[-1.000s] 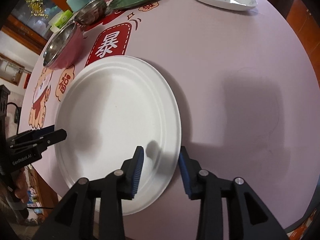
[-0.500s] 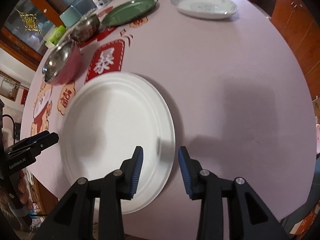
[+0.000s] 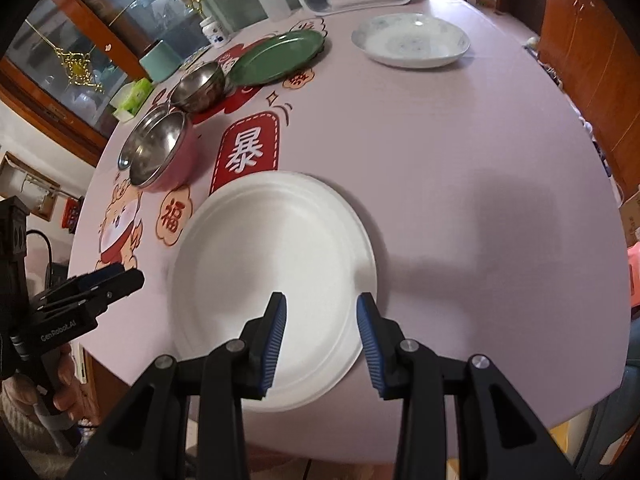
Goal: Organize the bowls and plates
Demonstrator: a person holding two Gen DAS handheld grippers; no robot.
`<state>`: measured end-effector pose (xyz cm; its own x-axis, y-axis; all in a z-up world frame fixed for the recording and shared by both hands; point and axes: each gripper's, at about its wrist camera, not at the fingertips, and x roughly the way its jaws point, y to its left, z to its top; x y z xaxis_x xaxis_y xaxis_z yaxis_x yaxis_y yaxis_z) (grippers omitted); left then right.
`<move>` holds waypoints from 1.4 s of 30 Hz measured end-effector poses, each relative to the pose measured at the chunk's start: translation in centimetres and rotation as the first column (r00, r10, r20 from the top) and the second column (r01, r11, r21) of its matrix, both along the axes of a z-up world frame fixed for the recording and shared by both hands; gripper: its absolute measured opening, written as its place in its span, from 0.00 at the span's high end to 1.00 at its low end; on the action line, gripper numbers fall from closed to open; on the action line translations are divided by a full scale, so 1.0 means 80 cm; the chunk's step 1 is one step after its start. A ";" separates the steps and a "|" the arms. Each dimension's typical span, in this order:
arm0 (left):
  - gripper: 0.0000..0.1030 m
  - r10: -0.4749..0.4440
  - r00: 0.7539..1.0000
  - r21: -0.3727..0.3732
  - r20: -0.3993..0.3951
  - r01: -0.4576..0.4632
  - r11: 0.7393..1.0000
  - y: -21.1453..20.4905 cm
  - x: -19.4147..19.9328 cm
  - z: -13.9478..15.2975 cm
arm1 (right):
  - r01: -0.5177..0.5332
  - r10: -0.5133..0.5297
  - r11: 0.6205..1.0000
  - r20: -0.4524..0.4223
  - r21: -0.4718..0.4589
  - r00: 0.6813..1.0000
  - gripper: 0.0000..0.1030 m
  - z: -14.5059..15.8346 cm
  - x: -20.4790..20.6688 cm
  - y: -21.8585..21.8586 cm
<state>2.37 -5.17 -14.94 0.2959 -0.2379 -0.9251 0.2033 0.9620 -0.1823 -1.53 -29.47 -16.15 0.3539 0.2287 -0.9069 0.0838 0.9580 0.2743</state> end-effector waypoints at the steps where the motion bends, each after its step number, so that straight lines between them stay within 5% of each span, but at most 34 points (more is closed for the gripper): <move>1: 0.43 -0.012 1.000 0.001 0.002 0.012 1.000 -0.003 0.000 0.005 | -0.009 0.009 1.000 0.002 -0.004 1.000 0.64 0.004 -0.001 0.003; 8: 0.41 -0.064 0.997 -0.018 0.035 0.065 0.998 -0.016 0.006 0.060 | -0.080 0.082 0.995 0.035 -0.066 0.996 0.64 0.041 0.005 0.019; 12: 0.21 -0.078 0.994 0.026 0.071 0.076 0.997 -0.025 0.021 0.090 | -0.126 0.133 0.986 0.063 -0.108 0.989 0.64 0.068 0.023 0.023; 17: 0.20 -0.123 0.981 0.142 0.147 0.102 0.985 -0.044 0.058 0.124 | -0.190 0.217 0.961 0.117 -0.202 0.969 0.64 0.108 0.060 0.019; 26: 0.20 -0.091 0.982 0.143 0.164 0.067 0.987 -0.079 0.157 0.178 | -0.268 0.337 0.907 0.181 -0.324 0.924 0.64 0.177 0.171 -0.007; 35: 0.20 0.086 0.991 0.098 0.104 -0.097 0.990 -0.095 0.271 0.133 | -0.307 0.337 0.934 0.172 -0.181 0.926 0.64 0.155 0.306 -0.046; 42: 0.22 0.303 0.952 0.068 0.045 -0.306 0.950 -0.092 0.333 0.048 | -0.276 0.272 0.961 0.102 0.024 0.957 0.64 0.075 0.407 -0.068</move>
